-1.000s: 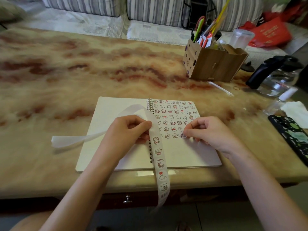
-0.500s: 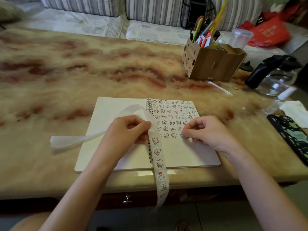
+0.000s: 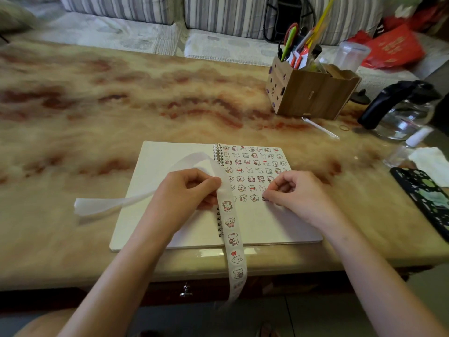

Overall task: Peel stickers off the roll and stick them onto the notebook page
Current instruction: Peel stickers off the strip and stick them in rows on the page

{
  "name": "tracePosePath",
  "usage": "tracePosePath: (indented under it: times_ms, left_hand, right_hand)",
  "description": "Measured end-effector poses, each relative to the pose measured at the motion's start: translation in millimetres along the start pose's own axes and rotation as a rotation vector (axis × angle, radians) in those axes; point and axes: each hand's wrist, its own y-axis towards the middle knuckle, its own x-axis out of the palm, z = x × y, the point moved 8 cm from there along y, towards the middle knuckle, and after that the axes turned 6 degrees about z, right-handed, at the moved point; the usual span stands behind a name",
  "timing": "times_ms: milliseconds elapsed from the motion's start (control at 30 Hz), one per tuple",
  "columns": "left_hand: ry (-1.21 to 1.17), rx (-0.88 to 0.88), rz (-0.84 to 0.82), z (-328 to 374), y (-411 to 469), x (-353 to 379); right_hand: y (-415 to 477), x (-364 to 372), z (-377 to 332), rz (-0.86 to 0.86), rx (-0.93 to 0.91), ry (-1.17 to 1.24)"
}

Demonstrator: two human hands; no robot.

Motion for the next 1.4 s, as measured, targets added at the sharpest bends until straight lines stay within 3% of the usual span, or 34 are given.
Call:
tracePosePath:
  times_ms: [233, 667, 933, 1167, 1233, 1333, 1400]
  left_hand:
    - [0.011, -0.003, 0.002, -1.3, 0.9, 0.0]
    - [0.011, 0.000, 0.010, -1.9, 0.3, -0.5]
    - [-0.007, 0.012, -0.007, 0.8, -1.3, 1.7]
    - [-0.021, 0.037, -0.026, 5.7, -3.4, 2.4]
    - [-0.051, 0.049, -0.030, 8.7, -4.8, 1.7]
    - [-0.085, 0.070, -0.024, 12.7, -5.9, 1.1]
    - [-0.098, 0.092, -0.004, 14.5, -5.4, 0.0]
  right_hand:
    - [6.1, -4.0, 4.0, 0.042, -0.025, -0.034]
    - [3.1, -0.6, 5.5, -0.115, 0.064, 0.035]
    - [6.0, -0.2, 5.3, 0.031, 0.001, -0.039]
    - [11.2, -1.1, 11.2, 0.026, 0.000, -0.047]
    - [7.9, -1.6, 5.9, 0.055, -0.030, -0.054]
    - [-8.7, -6.8, -30.2, 0.157, -0.223, 0.001]
    - [-23.7, 2.0, -55.1, 0.080, -0.305, 0.159]
